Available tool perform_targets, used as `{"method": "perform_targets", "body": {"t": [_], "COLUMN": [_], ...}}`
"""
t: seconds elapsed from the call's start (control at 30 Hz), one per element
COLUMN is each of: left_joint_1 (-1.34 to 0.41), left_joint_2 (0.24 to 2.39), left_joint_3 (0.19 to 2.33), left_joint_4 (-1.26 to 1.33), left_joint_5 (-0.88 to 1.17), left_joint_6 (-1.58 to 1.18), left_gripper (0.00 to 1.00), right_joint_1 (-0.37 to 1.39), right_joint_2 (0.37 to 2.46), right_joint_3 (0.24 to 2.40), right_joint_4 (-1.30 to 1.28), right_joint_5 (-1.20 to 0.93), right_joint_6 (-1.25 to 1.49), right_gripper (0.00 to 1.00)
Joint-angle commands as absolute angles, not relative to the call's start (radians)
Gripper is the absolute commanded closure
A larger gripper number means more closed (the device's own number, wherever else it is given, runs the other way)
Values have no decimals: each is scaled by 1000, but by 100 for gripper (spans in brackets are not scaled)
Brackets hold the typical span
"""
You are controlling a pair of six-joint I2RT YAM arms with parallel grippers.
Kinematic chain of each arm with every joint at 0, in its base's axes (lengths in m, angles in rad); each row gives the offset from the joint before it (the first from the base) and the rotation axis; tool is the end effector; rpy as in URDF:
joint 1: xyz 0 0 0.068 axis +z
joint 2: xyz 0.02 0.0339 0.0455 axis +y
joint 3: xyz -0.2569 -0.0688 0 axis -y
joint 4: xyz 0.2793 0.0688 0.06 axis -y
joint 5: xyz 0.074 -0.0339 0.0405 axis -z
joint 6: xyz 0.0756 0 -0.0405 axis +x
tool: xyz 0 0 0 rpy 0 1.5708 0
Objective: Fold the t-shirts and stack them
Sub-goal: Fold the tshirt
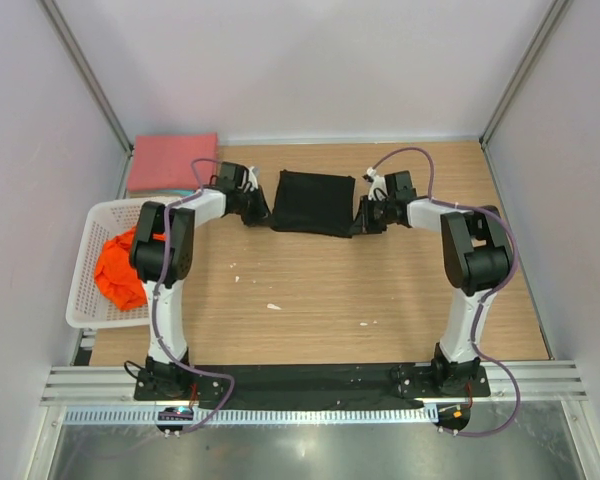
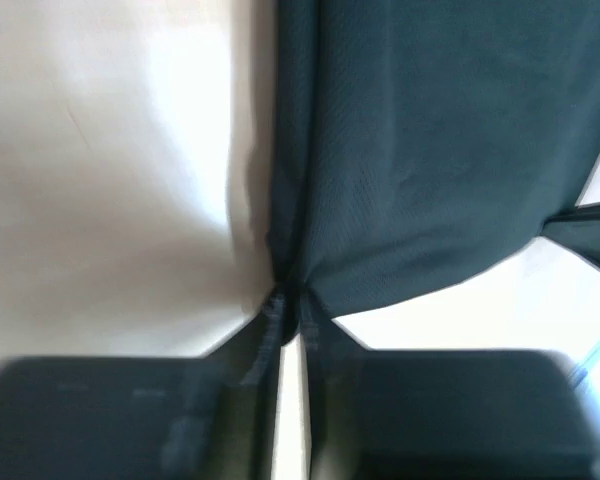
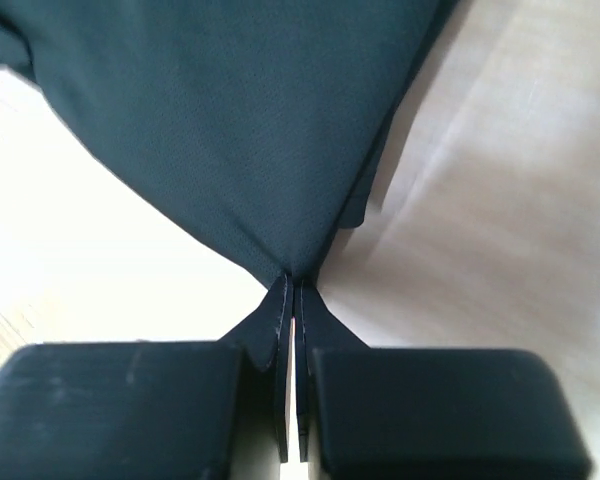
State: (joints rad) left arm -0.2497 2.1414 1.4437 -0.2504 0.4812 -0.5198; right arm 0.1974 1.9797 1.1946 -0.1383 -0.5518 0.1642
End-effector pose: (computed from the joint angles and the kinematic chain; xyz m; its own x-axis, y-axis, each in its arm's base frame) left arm 0.4696 -0.1559 0.0817 -0.9219 -0.2193 -0.3194 0.0262 0.7873 -0.6160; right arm 0.4291 0.1262 0.0838 -0.8496 -0.0280 -0.5266 -0.3428 0.7882 0.5111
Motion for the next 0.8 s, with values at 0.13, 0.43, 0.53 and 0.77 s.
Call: {"method": "perform_targets", "body": {"t": [0.13,0.43,0.53,0.77], "left_joint_1": [-295,-293,-293,-291], "left_joint_2": [1936,1887,1986,2238], "left_joint_3": [1201,1373,1498,1754], "left_joint_4": [-296,-285,-278,-255], "left_joint_5": [328,370,428,571], "left_joint_6": [-690,-600,-556,-548], "left_gripper": [76,70,71,75], "right_joint_1": [199,199,199,199], "right_joint_2": [1806,1775,1770,1784], "right_joint_3": [1037,1008,1014,1025], "right_joint_4": [-115,-141,-141,-146], "right_joint_5": [-526,-526,-522,-512], "right_joint_6": [169,163,160,156], "right_gripper": [97,95,95,95]}}
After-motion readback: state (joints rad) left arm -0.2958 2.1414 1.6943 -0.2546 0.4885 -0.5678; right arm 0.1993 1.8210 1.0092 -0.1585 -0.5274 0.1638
